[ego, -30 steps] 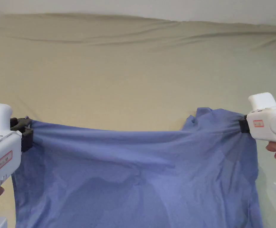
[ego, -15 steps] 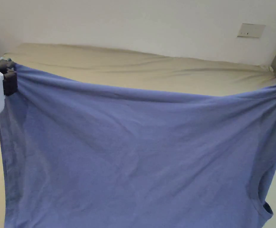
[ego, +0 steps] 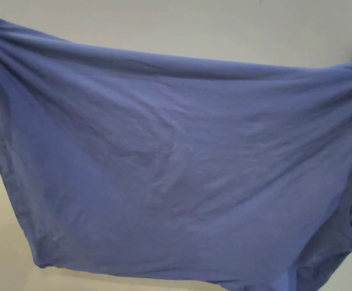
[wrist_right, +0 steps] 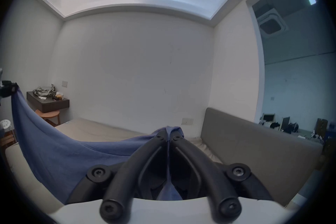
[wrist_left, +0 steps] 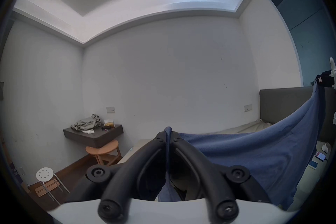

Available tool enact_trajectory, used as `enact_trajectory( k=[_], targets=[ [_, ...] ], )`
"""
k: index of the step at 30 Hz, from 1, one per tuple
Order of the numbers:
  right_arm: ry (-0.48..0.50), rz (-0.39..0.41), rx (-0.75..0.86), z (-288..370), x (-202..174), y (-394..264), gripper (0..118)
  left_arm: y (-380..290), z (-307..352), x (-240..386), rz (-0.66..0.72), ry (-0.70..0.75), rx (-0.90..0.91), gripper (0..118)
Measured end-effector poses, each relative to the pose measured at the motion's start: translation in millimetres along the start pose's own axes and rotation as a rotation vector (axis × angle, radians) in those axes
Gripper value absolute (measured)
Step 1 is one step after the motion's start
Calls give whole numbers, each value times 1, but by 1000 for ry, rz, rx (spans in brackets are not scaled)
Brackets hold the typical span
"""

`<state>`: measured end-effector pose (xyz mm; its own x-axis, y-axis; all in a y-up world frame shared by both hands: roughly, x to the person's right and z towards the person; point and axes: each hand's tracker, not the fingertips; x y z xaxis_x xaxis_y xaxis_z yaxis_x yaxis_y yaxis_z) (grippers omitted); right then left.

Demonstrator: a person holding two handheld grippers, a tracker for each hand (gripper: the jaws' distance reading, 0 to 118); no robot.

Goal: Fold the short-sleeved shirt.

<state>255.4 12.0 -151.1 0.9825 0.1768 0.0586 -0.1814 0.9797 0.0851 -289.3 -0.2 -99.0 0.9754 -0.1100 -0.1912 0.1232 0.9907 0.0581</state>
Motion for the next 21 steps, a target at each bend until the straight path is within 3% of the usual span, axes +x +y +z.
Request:
enact_trajectory(
  k=[10, 21],
  targets=[
    [-61, -1, 86, -1, -5, 65, 0, 71, -27, -14, -14, 13, 73, 0],
    [-73, 50, 101, -81, -5, 105, 0, 101, -92, -21, -15, 50, 30, 0]
  ],
)
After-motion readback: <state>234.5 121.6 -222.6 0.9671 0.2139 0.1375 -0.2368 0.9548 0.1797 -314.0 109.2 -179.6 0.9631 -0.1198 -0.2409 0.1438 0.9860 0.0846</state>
